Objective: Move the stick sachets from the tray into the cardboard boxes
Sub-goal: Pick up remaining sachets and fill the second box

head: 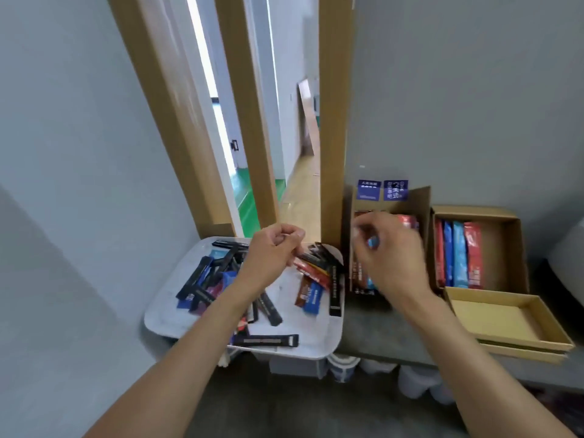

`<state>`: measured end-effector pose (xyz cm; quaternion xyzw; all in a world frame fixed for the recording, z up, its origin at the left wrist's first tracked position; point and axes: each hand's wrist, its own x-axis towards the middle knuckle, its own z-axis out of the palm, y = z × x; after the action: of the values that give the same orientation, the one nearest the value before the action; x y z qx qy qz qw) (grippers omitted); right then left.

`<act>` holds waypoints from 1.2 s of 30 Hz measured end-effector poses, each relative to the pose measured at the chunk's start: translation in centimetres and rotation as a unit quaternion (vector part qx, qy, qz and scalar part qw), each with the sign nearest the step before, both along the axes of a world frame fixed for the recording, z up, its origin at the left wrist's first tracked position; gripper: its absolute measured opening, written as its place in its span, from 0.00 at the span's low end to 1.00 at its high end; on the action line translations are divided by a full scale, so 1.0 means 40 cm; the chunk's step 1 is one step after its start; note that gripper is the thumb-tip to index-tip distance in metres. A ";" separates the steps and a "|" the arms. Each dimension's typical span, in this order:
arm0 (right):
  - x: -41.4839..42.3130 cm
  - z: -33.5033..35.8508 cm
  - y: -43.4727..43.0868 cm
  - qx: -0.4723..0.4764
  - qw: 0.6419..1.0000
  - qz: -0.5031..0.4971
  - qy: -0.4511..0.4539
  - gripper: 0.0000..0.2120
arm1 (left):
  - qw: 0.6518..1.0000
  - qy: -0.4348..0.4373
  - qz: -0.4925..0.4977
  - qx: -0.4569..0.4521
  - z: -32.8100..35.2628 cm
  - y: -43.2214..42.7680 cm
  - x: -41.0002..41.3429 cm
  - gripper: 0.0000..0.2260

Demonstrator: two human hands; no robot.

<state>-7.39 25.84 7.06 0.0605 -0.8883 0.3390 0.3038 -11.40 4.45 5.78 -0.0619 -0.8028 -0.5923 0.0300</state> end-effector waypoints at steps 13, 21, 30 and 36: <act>-0.181 -0.212 -0.270 0.272 0.934 -0.039 -0.227 0.11 | 0.895 0.015 0.040 -0.443 -0.116 -0.194 -0.137 0.14; -0.187 -0.208 -0.278 0.059 0.966 0.010 -0.250 0.18 | 0.865 -0.062 0.036 -0.497 -0.129 -0.175 -0.178 0.18; -0.200 -0.182 -0.268 -0.009 0.969 -0.043 -0.243 0.17 | 0.920 -0.144 0.002 -0.363 -0.118 -0.200 -0.200 0.12; -0.202 -0.182 -0.276 0.029 0.959 -0.047 -0.279 0.11 | 0.935 -0.174 -0.029 -0.307 -0.104 -0.193 -0.212 0.10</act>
<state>-15.47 14.79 -0.23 -0.0696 -0.9492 0.3015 0.0574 -19.87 -3.26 1.61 0.0127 -0.9361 -0.3191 -0.1475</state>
